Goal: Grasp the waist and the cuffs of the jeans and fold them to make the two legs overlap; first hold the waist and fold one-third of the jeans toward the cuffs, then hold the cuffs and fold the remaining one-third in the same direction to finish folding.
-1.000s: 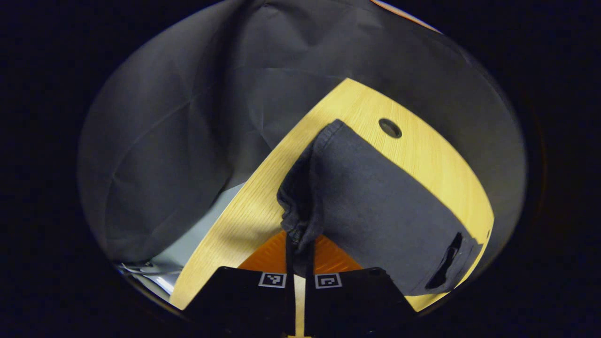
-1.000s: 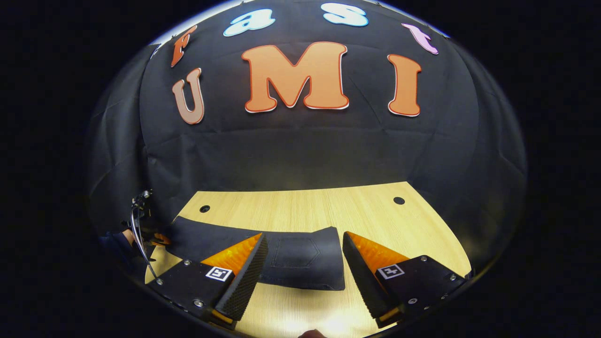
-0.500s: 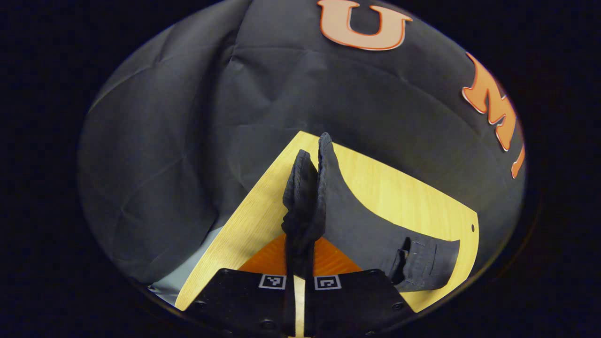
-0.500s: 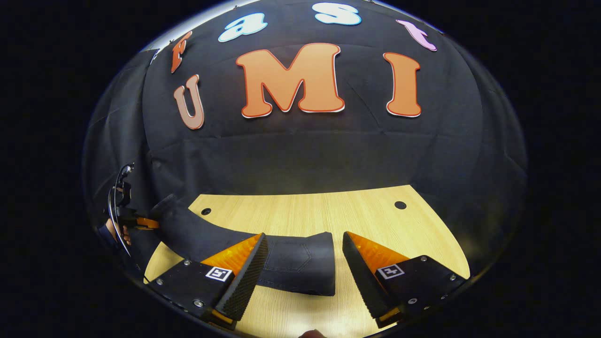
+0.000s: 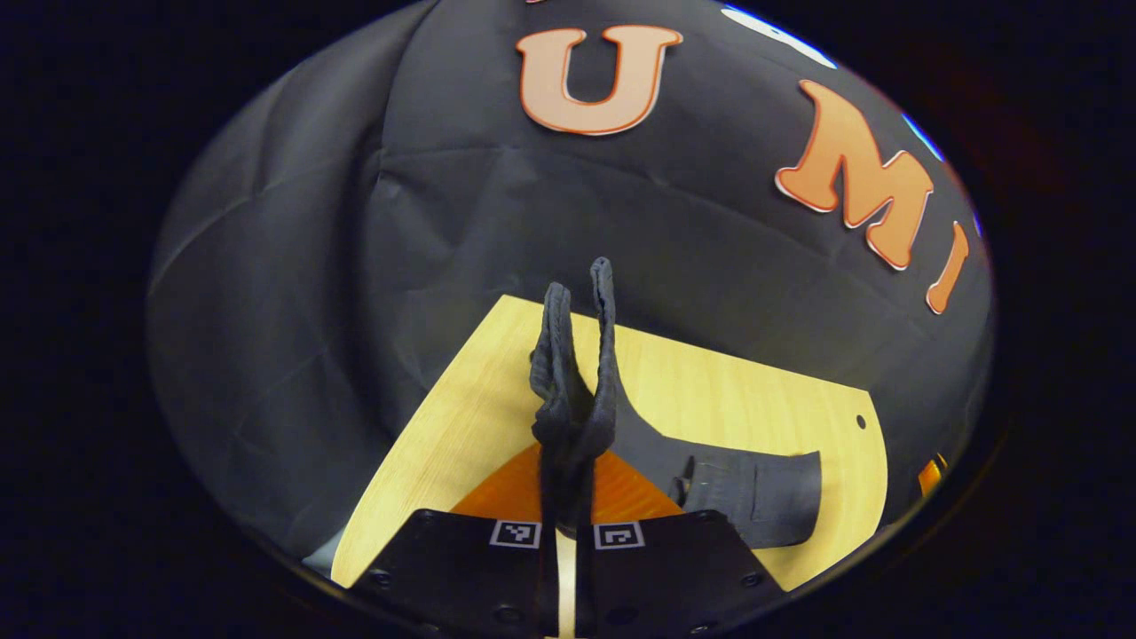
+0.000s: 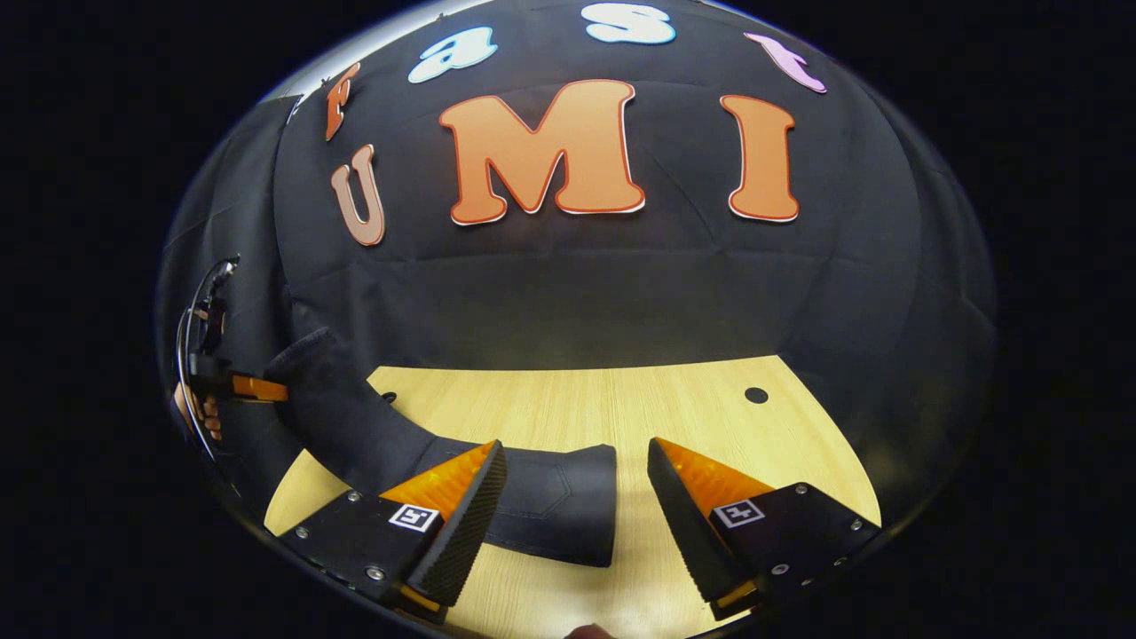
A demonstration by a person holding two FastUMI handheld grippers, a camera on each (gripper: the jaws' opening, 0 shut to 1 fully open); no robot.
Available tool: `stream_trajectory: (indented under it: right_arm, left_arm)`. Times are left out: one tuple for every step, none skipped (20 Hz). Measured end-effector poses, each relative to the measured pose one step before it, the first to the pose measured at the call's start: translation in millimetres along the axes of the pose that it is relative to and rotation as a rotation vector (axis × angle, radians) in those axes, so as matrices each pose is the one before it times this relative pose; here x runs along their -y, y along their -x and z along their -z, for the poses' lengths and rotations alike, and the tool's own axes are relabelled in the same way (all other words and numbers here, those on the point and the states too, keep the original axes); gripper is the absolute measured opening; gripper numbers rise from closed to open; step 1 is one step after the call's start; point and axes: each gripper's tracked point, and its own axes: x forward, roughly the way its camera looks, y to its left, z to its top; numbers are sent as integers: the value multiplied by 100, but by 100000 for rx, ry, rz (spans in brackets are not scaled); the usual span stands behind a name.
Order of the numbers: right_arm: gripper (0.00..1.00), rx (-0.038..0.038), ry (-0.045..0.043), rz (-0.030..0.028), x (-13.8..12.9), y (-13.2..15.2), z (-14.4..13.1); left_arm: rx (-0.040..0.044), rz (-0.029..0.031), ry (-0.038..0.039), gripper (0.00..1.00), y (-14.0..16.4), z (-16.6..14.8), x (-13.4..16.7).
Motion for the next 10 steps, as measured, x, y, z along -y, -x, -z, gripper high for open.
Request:
stream_trajectory:
  right_arm:
    - [96, -65, -156, -100, 373, -133, 44]
    - [96, -17, -296, 4, 373, -63, 15]
    - [96, -120, -243, -281, 386, -28, -10]
    - [96, -17, -203, 559, 598, -134, -8]
    - [96, 177, -501, 31, 489, 37, -86]
    - [96, 54, -615, -50, 430, -17, -101]
    - [96, 263, -536, -358, 453, -113, -154]
    - [96, 268, -116, 18, 409, -68, -220]
    - [96, 325, -11, 22, 401, -84, -81]
    - [96, 71, -10, -352, 316, -96, -184]
  left_arm:
    - [669, 1465, -1164, 7, 277, -302, 1046]
    - [316, 1274, -1642, 7, 396, -225, 1434]
    - [768, 1439, -1167, 7, 355, -436, 1354]
    - [98, 1822, -1543, 7, 414, -155, 1470]
    - [594, 1728, -981, 7, 148, -372, 1443]
    - [-200, 1527, -1530, 7, 239, -14, 1535]
    - [290, 1087, -1630, 7, 99, -232, 1296]
    - [-45, 1611, -1380, 7, 203, -78, 1429]
    - [-152, 857, -1012, 7, -60, -135, 1400]
    - [91, 1319, -1666, 7, -160, -139, 1419]
